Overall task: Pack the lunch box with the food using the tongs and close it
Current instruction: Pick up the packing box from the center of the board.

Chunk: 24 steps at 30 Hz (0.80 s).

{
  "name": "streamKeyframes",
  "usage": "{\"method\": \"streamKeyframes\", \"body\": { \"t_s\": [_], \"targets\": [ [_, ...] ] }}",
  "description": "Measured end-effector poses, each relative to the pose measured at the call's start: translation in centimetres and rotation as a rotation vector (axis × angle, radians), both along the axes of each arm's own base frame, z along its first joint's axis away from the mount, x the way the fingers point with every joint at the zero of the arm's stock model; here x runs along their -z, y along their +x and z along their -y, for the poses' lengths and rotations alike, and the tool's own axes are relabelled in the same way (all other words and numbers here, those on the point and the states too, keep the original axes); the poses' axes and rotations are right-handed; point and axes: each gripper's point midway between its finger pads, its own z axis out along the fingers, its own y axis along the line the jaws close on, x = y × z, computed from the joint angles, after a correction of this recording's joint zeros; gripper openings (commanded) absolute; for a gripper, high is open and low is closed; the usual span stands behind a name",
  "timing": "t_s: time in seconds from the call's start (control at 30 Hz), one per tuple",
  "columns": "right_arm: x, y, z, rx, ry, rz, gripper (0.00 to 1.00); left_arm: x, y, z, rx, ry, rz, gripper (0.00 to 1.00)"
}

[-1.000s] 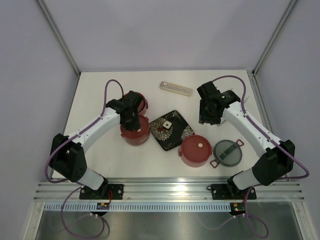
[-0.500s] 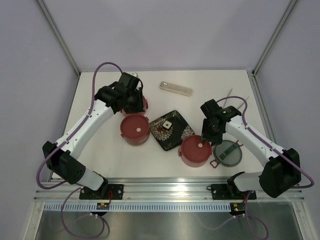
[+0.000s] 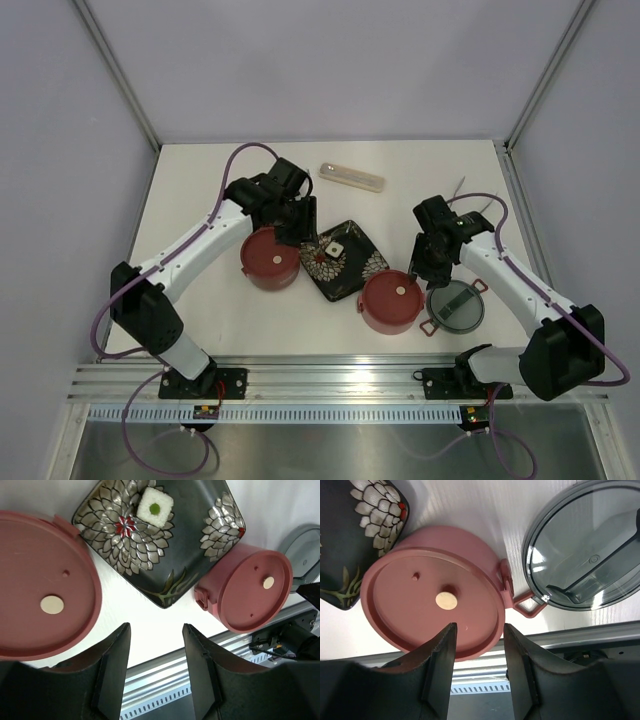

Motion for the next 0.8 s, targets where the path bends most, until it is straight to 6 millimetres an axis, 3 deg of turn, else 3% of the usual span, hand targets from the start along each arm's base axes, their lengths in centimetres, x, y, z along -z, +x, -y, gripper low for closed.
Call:
{"method": "streamKeyframes", "body": {
  "t_s": [0.2, 0.4, 0.6, 0.8],
  "targets": [
    [-0.5, 0.8, 0.4, 0.014, 0.009, 0.02, 0.52, 0.5, 0.0, -0.2, 0.004, 0.015, -0.025, 0.67],
    [-0.4, 1.3, 1.0, 0.059, 0.06, 0.013, 0.62, 2.0, -2.4, 3.0, 0.113, -0.024, -0.109, 0.73],
    [1.7, 0.1, 0.3, 0.067, 0.136, -0.044, 0.64, 4.8, -5.3, 5.9, 0.212, -0.069, -0.21, 0.72],
    [3.5, -1.0, 0.6, 0.091, 0.162, -0.093, 0.67, 6.6, -5.8, 7.2, 0.214, -0.096, -0.251, 0.72]
  ]
}}
